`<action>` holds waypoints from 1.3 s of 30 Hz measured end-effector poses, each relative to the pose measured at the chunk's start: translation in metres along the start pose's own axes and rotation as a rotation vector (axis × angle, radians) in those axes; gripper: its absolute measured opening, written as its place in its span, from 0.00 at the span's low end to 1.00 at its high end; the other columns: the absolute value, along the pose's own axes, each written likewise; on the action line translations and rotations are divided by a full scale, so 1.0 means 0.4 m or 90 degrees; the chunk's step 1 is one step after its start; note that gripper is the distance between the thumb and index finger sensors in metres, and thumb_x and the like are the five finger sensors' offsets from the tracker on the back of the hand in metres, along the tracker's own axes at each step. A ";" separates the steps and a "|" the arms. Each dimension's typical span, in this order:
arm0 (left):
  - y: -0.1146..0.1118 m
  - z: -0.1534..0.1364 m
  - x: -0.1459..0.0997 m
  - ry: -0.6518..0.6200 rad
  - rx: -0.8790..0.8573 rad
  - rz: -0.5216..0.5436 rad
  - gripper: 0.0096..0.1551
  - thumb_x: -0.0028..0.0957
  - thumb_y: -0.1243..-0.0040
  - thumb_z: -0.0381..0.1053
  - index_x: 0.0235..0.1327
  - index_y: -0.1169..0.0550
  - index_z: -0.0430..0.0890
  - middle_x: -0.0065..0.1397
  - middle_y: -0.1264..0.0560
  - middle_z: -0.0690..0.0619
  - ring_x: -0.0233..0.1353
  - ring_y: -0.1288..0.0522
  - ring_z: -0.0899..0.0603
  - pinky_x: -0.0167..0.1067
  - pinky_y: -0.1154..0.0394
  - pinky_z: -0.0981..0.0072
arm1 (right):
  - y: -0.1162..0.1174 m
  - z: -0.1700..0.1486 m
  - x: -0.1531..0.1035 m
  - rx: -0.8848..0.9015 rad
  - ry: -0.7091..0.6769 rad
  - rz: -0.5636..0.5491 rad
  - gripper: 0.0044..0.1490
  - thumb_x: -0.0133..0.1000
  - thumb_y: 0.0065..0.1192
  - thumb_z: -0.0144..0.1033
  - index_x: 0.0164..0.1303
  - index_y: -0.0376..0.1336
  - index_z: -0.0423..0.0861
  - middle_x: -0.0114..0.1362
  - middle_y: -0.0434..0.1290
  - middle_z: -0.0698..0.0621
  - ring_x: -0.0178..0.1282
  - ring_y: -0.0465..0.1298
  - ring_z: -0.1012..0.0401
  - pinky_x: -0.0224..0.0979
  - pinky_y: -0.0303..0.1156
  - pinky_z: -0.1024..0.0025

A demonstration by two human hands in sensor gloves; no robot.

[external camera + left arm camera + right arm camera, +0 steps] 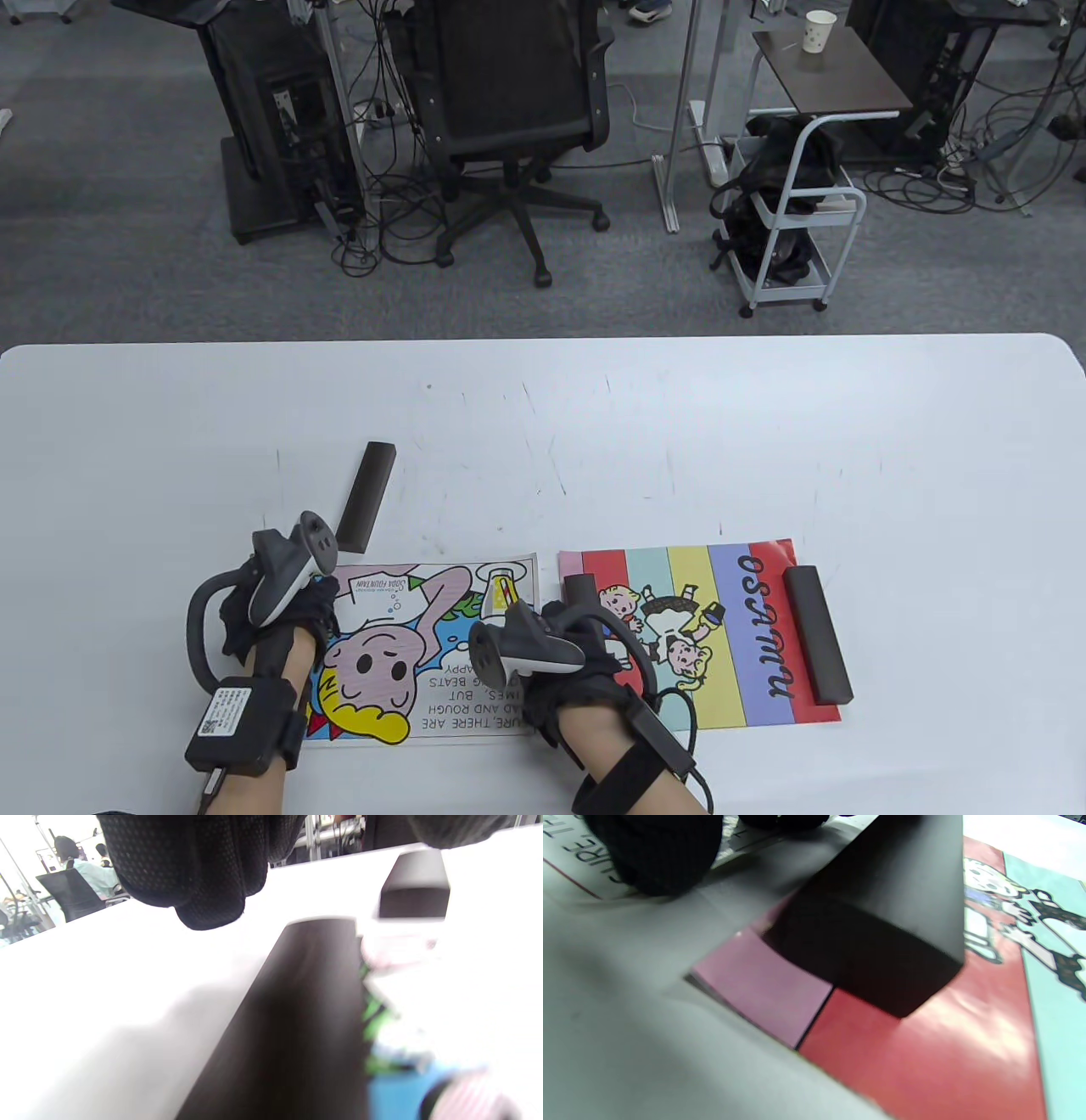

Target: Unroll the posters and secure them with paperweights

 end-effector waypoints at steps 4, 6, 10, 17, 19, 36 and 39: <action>0.064 0.048 0.033 -0.016 -0.054 0.021 0.51 0.44 0.45 0.70 0.74 0.37 0.41 0.74 0.32 0.40 0.68 0.23 0.37 0.58 0.22 0.52 | 0.000 0.001 0.000 -0.004 0.002 0.001 0.54 0.40 0.64 0.51 0.73 0.43 0.52 0.83 0.43 0.47 0.83 0.44 0.47 0.79 0.47 0.47; 0.077 0.075 0.051 -0.024 -0.056 0.019 0.51 0.44 0.45 0.70 0.75 0.38 0.41 0.74 0.33 0.39 0.70 0.24 0.36 0.59 0.23 0.51 | 0.000 0.001 0.000 -0.005 0.002 0.001 0.54 0.40 0.64 0.51 0.73 0.43 0.52 0.83 0.43 0.47 0.83 0.44 0.46 0.79 0.47 0.47; 0.075 0.136 0.096 -0.041 -0.044 0.011 0.52 0.44 0.44 0.70 0.75 0.38 0.42 0.75 0.34 0.40 0.71 0.25 0.35 0.60 0.24 0.50 | 0.000 0.002 0.001 -0.005 0.002 0.001 0.54 0.40 0.64 0.51 0.73 0.43 0.52 0.83 0.43 0.47 0.83 0.44 0.46 0.79 0.47 0.46; 0.008 0.201 0.168 -0.030 0.031 -0.041 0.54 0.42 0.44 0.72 0.76 0.39 0.41 0.76 0.35 0.39 0.72 0.27 0.34 0.62 0.26 0.48 | 0.000 0.003 0.001 -0.004 0.001 0.001 0.54 0.40 0.64 0.51 0.73 0.42 0.52 0.84 0.43 0.47 0.83 0.44 0.47 0.79 0.47 0.47; -0.018 0.210 0.185 -0.025 0.042 -0.057 0.53 0.42 0.44 0.72 0.75 0.37 0.41 0.75 0.34 0.39 0.71 0.26 0.34 0.61 0.26 0.48 | 0.001 0.003 0.001 -0.004 0.002 0.001 0.54 0.40 0.64 0.51 0.74 0.42 0.52 0.84 0.43 0.47 0.83 0.44 0.46 0.79 0.47 0.47; -0.002 0.186 0.191 -0.044 -0.047 -0.002 0.41 0.43 0.40 0.63 0.63 0.25 0.38 0.58 0.21 0.40 0.52 0.16 0.42 0.49 0.19 0.57 | 0.004 0.001 0.002 0.002 -0.003 0.000 0.55 0.41 0.64 0.52 0.74 0.42 0.52 0.84 0.43 0.47 0.83 0.42 0.46 0.80 0.45 0.46; 0.038 0.153 0.131 -0.089 -0.150 -0.002 0.41 0.43 0.40 0.63 0.63 0.25 0.37 0.58 0.21 0.40 0.52 0.15 0.42 0.48 0.19 0.57 | 0.001 -0.001 0.001 0.004 -0.004 -0.009 0.56 0.40 0.65 0.52 0.75 0.42 0.52 0.84 0.43 0.47 0.83 0.41 0.45 0.80 0.45 0.46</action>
Point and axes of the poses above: the tracker on the back of each hand, its own z axis roughly to the thumb side, its own x axis roughly from the wrist to the fingertips, y = z × x, the point moved 2 cm from there along x, roughly from the wrist to the fingertips
